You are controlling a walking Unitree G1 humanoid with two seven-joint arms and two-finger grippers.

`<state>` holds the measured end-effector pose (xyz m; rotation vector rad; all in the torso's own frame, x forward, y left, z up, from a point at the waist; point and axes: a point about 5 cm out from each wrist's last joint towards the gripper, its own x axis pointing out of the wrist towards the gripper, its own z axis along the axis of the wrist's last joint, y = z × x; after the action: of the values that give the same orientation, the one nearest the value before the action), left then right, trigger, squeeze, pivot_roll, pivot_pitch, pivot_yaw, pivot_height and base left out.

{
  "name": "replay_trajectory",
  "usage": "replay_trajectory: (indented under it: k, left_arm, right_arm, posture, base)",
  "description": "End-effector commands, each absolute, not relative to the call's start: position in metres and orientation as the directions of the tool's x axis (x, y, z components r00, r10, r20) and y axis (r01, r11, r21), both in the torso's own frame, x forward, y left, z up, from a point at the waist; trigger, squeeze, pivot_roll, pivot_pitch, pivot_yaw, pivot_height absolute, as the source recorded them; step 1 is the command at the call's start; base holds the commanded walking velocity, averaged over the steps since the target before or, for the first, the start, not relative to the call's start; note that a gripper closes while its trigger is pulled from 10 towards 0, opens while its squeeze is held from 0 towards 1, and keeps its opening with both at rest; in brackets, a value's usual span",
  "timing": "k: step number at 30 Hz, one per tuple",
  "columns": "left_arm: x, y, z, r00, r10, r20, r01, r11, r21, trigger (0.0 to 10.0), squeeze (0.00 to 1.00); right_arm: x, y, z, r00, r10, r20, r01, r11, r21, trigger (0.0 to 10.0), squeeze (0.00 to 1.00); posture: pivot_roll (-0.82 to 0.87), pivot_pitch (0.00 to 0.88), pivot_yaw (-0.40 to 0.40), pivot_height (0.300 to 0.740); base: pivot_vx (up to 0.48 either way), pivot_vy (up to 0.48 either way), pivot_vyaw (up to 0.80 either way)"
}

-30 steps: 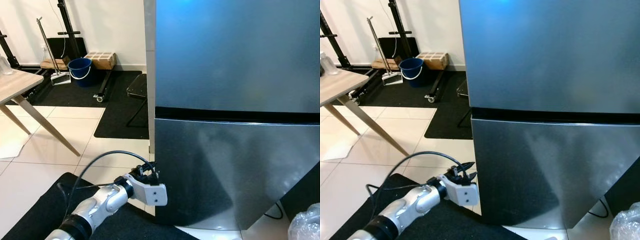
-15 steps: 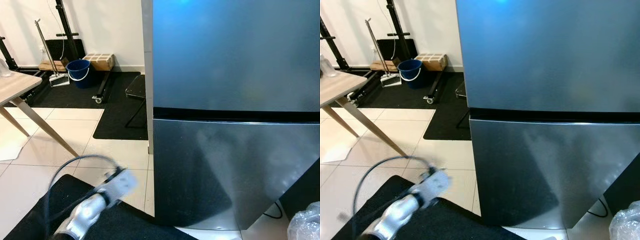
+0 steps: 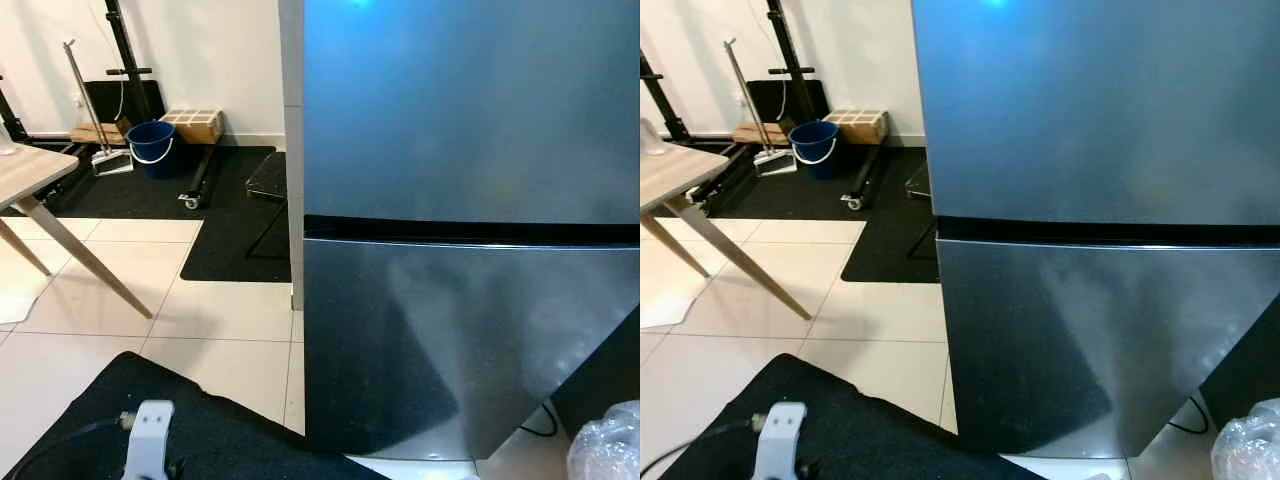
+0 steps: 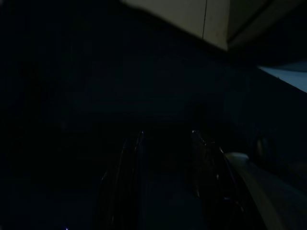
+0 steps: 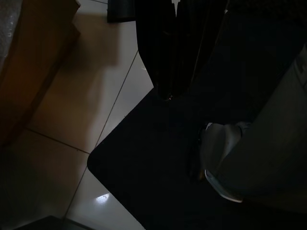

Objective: Restocking fridge

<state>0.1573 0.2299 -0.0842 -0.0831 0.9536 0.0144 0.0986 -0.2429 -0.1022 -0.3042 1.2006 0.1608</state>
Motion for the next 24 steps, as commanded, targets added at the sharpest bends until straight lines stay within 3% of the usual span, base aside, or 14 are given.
replay_trajectory:
  k: [1, 7, 12, 17, 24]
  left_arm:
    - [0.148, 0.222, -0.091, 0.538, -0.038, -0.842, -0.072, 0.993, -0.091, 10.0, 0.00]
    - [0.132, 0.211, -0.099, 0.505, -0.049, -0.862, -0.190, 0.968, -0.166, 10.0, 0.00]
    - [0.118, 0.222, -0.104, 0.435, 0.078, -0.897, -0.403, 0.908, -0.117, 10.0, 0.00]
    - [0.112, 0.214, -0.106, 0.426, 0.003, -0.905, -0.267, 0.956, -0.123, 10.0, 0.00]
    - [0.118, 0.210, -0.105, 0.449, -0.040, -0.893, -0.170, 0.977, -0.130, 10.0, 0.00]
  right_arm:
    - [0.101, -0.241, -0.102, 0.362, -0.029, -0.932, -0.293, 0.945, -0.143, 10.0, 0.00]
    - [0.101, -0.242, -0.102, 0.362, -0.032, -0.931, -0.307, 0.939, -0.152, 10.0, 0.00]
    - [0.104, -0.242, -0.101, 0.365, -0.042, -0.930, -0.346, 0.921, -0.177, 10.0, 0.00]
    - [0.110, -0.238, -0.100, 0.363, 0.002, -0.932, -0.418, 0.894, -0.161, 10.0, 0.00]
    - [0.121, -0.234, -0.098, 0.390, 0.019, -0.921, -0.388, 0.910, -0.146, 10.0, 0.00]
  posture:
    - [-0.04, 0.000, -0.005, 0.740]
    - [-0.05, 0.000, -0.018, 0.740]
    - [-0.05, 0.000, -0.018, 0.740]
    - [-0.05, 0.000, -0.009, 0.740]
    - [-0.05, 0.000, -0.002, 0.740]
  base:
    - [0.000, 0.000, 0.00]
    - [0.000, 0.000, 0.00]
    - [0.000, 0.000, 0.00]
    - [0.000, 0.000, 0.00]
    - [0.000, 0.000, 0.00]
